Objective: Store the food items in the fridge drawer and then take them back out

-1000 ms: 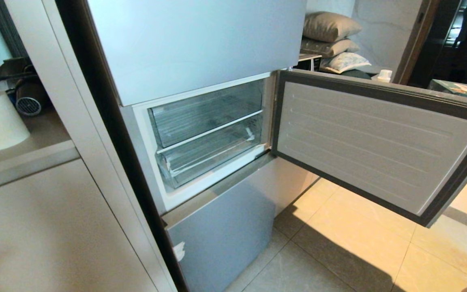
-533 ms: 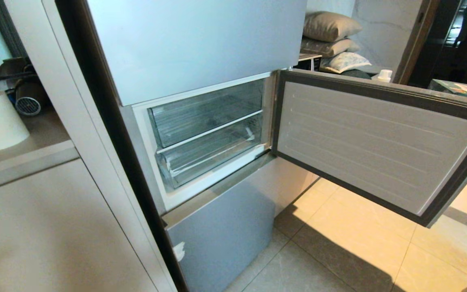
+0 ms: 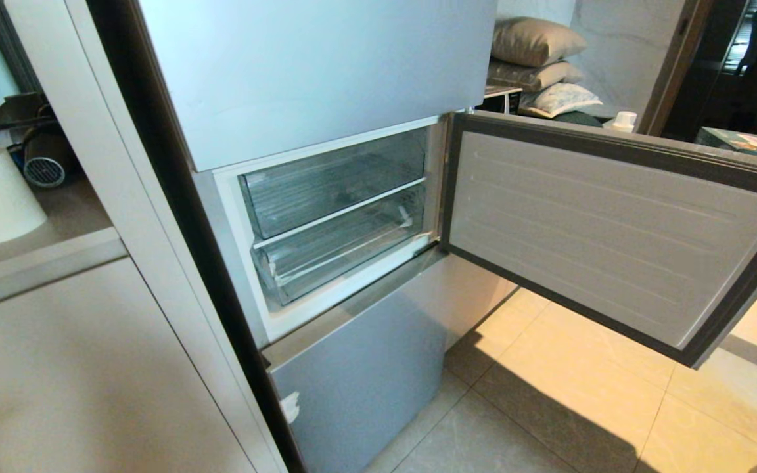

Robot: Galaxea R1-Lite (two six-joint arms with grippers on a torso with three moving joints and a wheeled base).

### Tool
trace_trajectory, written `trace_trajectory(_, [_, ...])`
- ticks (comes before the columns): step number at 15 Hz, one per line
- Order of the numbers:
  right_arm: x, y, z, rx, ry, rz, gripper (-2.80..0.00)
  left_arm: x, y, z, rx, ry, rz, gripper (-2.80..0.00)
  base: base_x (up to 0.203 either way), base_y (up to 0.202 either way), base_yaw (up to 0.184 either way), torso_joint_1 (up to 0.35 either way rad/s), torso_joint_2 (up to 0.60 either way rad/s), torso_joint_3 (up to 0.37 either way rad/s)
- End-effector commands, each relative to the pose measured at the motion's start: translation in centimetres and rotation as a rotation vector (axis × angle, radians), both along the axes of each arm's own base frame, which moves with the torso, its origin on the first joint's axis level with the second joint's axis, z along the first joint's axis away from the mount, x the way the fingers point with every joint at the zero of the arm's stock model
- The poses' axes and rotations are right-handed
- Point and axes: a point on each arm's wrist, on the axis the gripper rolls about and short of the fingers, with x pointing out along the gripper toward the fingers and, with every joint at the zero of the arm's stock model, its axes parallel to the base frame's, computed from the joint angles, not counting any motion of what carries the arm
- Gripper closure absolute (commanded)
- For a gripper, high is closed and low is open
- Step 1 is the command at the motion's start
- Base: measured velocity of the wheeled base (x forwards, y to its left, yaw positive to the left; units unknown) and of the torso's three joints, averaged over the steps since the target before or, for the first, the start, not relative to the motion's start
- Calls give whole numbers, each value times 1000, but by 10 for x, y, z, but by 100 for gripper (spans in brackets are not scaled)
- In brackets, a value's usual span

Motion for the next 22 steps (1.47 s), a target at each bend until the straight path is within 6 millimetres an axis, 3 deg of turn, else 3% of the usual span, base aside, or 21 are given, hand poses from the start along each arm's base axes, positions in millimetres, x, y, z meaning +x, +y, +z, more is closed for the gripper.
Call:
trace_trajectory(1, [18, 1, -13, 126, -22, 163, 0, 0, 0, 0, 0, 1, 0, 0, 0, 0, 0, 0, 0, 0])
trace_trajectory(4, [34, 12, -15, 192, -32, 309, 0, 0, 0, 0, 0, 1, 1, 0, 0, 0, 0, 0, 0, 0])
trace_trajectory(7, [36, 24, -11, 204, -22, 379, 0, 0, 0, 0, 0, 1, 0, 0, 0, 0, 0, 0, 0, 0])
trace_trajectory(9, [21, 39, -4, 227, -1, 421, 0, 0, 0, 0, 0, 1, 1, 0, 0, 0, 0, 0, 0, 0])
trace_trajectory(13, [-33, 90, 8, 246, 22, 526, 0, 0, 0, 0, 0, 1, 0, 0, 0, 0, 0, 0, 0, 0])
trace_trajectory(19, [-124, 178, 86, -63, -164, 602, 0, 0, 0, 0, 0, 1, 1, 0, 0, 0, 0, 0, 0, 0])
trace_trajectory(20, [-129, 183, 91, -92, -182, 587, 0, 0, 0, 0, 0, 1, 0, 0, 0, 0, 0, 0, 0, 0])
trace_trajectory(22, [-118, 180, 92, -169, -177, 409, 0, 0, 0, 0, 0, 1, 0, 0, 0, 0, 0, 0, 0, 0])
